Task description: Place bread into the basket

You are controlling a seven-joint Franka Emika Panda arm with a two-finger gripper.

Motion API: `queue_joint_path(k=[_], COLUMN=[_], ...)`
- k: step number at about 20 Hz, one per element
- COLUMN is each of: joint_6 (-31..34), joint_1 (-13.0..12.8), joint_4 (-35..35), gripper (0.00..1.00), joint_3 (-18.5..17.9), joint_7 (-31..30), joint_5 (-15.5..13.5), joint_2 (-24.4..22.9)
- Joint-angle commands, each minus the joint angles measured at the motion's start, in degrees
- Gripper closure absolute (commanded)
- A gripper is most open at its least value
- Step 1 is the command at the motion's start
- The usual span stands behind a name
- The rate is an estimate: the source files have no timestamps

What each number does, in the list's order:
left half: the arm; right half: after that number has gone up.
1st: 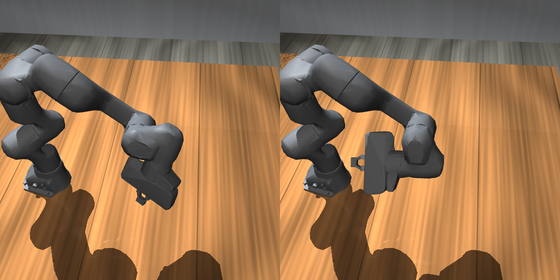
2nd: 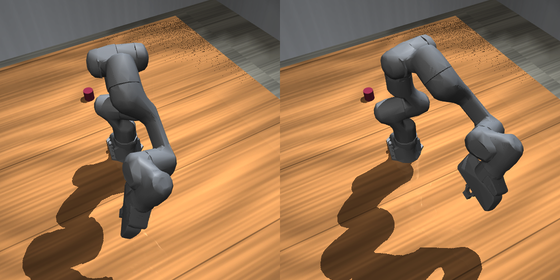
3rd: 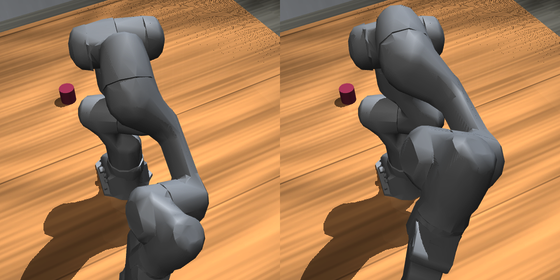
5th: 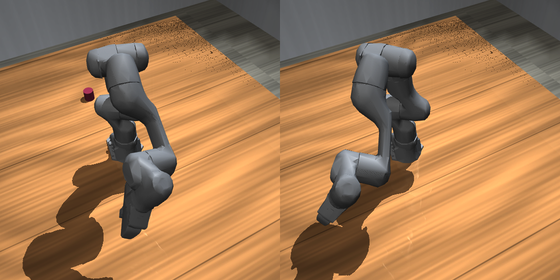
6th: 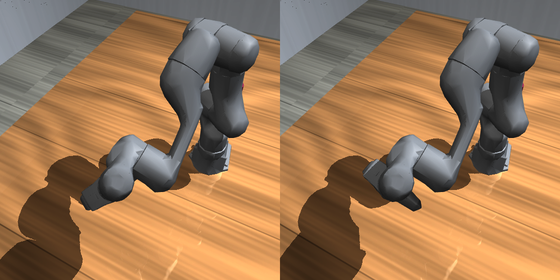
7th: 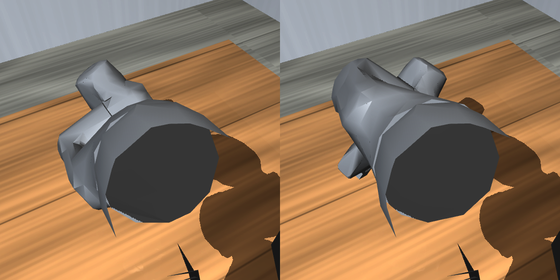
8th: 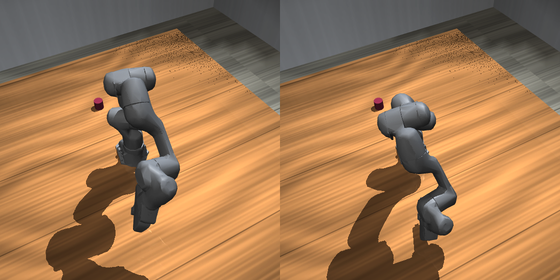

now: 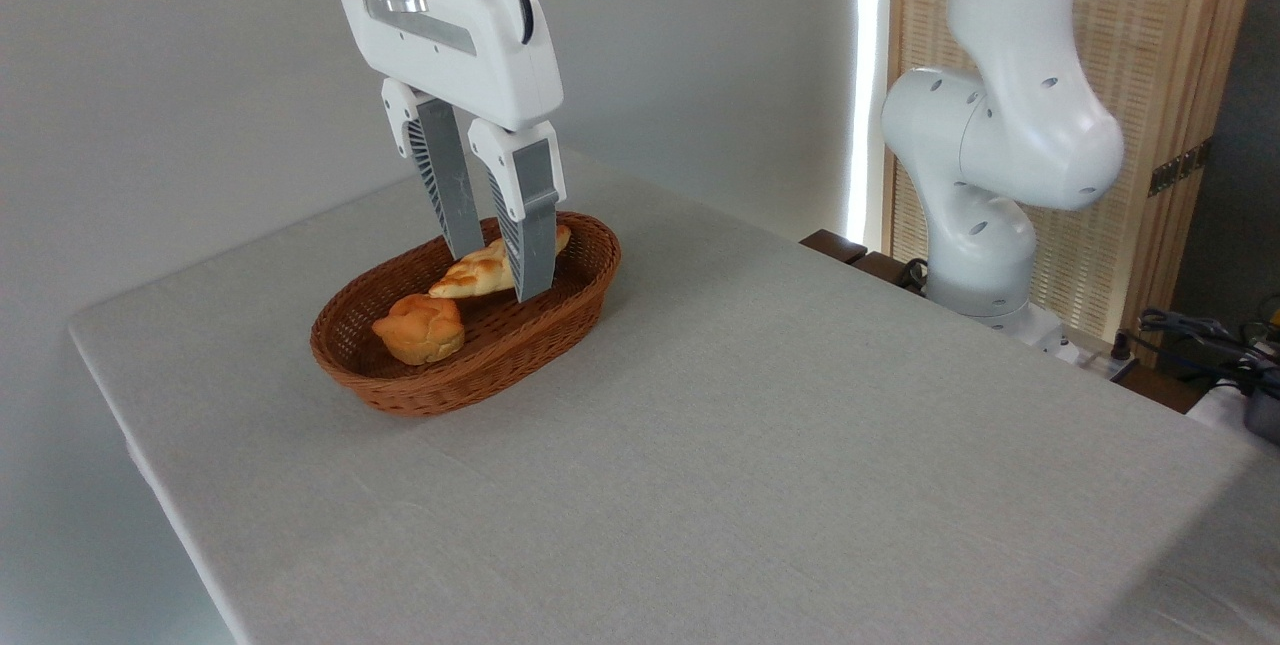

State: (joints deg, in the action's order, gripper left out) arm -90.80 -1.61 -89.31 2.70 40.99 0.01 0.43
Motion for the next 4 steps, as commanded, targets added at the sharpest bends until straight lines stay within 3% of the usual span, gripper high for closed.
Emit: queue_joint_path(k=[1, 4], joint_6=[-0.1, 0.1], joint_1=[0.2, 0.2], joint_4=[-0.4, -0.4], gripper=[0.00, 0.00], joint_3=[0.0, 0.0], joint_7=[1.6, 1.6], joint_5=[0.4, 0.3], joint_2=[-0.3, -0.3])
